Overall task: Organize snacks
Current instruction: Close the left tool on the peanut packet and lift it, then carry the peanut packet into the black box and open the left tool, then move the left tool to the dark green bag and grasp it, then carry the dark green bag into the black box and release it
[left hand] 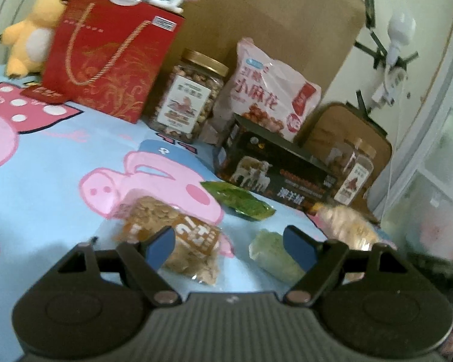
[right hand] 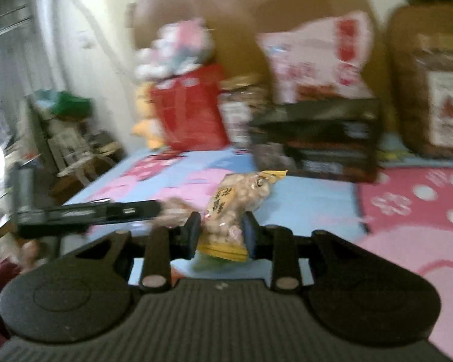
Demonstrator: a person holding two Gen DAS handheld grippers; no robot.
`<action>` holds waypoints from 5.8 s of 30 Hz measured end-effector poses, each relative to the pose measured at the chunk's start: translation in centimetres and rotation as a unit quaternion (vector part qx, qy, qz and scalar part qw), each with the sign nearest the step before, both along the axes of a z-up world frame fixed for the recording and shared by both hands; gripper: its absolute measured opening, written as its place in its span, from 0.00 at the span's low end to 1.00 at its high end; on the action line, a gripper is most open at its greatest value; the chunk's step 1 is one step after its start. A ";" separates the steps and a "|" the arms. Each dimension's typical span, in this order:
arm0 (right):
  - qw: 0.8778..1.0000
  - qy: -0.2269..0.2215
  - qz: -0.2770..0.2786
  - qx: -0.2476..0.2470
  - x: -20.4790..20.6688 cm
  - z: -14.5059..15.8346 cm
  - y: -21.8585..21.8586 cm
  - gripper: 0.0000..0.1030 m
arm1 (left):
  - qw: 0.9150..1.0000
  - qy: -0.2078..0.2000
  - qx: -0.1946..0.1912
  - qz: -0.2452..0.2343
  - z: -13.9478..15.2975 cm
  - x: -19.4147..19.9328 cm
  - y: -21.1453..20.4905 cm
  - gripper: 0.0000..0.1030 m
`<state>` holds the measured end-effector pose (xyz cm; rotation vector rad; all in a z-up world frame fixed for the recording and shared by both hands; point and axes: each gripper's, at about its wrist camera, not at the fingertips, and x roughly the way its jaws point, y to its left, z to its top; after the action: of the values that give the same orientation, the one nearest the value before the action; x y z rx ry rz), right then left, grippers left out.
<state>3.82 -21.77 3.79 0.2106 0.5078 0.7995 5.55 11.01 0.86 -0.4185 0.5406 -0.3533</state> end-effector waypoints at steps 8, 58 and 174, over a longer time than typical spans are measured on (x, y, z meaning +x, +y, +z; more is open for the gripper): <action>0.989 -0.019 0.120 -0.085 -1.0 -2.3 7.1 0.32 | 1.000 0.010 -0.010 0.013 0.4 -2.5 2.6 0.79; 0.983 -0.157 0.014 -0.092 3.6 2.5 3.7 0.34 | 0.993 -0.055 0.072 -0.080 8.2 8.1 -8.3 0.71; 0.977 -0.117 -0.111 -0.142 -5.8 -2.7 -3.7 0.33 | 0.968 0.038 0.120 -0.216 3.8 0.6 -18.2 0.45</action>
<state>-1.98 -25.49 1.08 -0.0907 0.3617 0.5183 6.20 -7.18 4.71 -0.0755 0.7414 -0.6836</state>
